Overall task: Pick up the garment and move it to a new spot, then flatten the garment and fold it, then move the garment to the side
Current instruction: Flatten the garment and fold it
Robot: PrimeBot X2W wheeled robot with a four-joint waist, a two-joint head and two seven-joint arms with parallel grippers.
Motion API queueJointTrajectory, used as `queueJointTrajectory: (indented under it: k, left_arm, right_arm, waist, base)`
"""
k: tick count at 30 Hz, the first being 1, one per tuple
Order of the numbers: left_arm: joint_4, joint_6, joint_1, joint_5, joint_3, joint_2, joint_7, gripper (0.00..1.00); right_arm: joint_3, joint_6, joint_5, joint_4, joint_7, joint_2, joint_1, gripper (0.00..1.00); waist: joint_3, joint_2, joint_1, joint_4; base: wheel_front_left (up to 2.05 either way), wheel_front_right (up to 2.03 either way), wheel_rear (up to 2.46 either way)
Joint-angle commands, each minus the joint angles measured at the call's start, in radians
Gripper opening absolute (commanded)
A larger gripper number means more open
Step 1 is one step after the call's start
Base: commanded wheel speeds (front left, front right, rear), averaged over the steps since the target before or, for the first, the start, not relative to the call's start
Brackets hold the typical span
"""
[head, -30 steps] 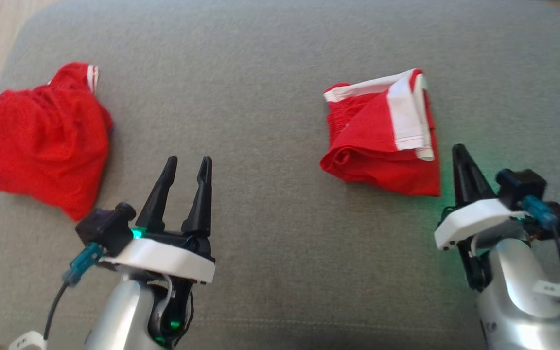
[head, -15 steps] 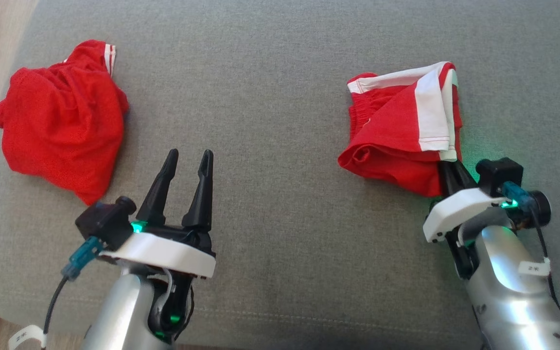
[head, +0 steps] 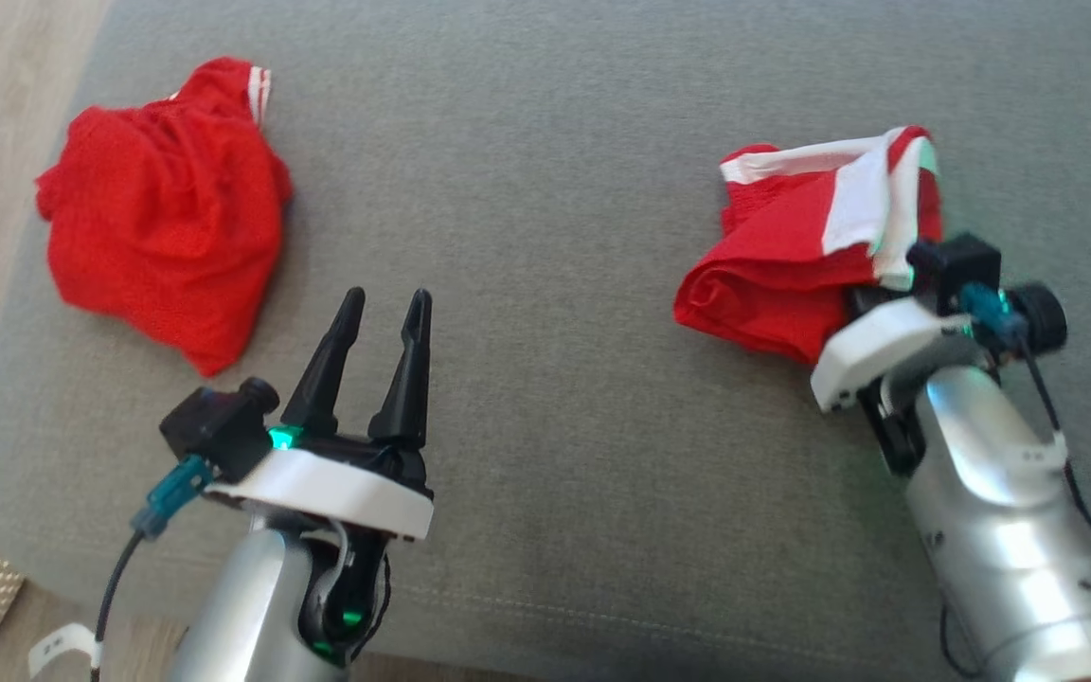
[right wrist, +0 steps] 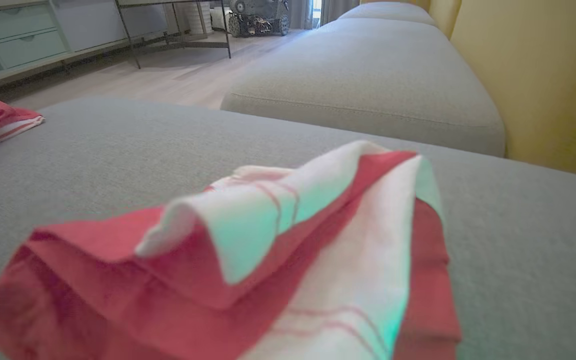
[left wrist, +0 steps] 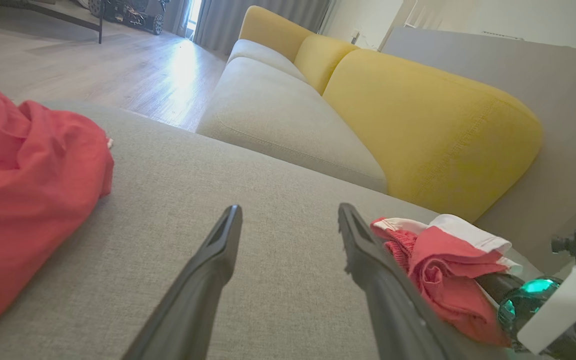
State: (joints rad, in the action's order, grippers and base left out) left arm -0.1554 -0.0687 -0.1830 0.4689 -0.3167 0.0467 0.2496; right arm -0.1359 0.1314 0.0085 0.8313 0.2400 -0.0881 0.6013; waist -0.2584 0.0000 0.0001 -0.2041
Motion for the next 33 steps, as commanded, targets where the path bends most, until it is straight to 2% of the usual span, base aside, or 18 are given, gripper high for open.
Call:
queueJointTrajectory:
  k: [1, 10, 19, 27, 33]
  left_arm:
    - [0.036, 0.007, -0.044, 0.007, 0.021, 0.004, 0.012, 1.00]
    - [0.040, 0.013, -0.054, 0.036, 0.002, 0.004, 0.012, 1.00]
    - [0.046, 0.018, -0.064, 0.058, -0.006, 0.004, 0.012, 1.00]
    - [0.041, 0.022, -0.068, 0.045, 0.012, 0.004, 0.012, 1.00]
    - [0.040, 0.022, -0.055, 0.018, 0.047, 0.004, 0.012, 1.00]
  right_arm:
    - [-0.034, -0.001, 0.000, -0.020, -0.001, -0.003, 0.055, 0.00]
    - [-0.065, -0.001, 0.014, 0.023, -0.033, -0.042, 0.164, 0.00]
    - [-0.128, -0.001, 0.046, 0.155, -0.119, -0.066, 0.228, 0.00]
    - [-0.150, -0.001, 0.097, 0.193, -0.043, -0.052, 0.229, 0.00]
    - [-0.138, -0.001, 0.129, 0.130, 0.010, -0.039, 0.196, 0.00]
  waist:
    - [-0.011, 0.0000, -0.0001, -0.020]
    - [-0.044, 0.0000, -0.0001, -0.085]
    - [-0.073, 0.0000, -0.0001, -0.126]
    - [-0.031, 0.0000, -0.0001, -0.092]
    - [0.037, 0.0000, -0.0001, -0.032]
  base:
    - [0.00, 0.00, 0.00]
    - [0.00, 0.00, 0.00]
    - [0.00, 0.00, 0.00]
    - [0.00, 0.00, 0.00]
    - [0.00, 0.00, 0.00]
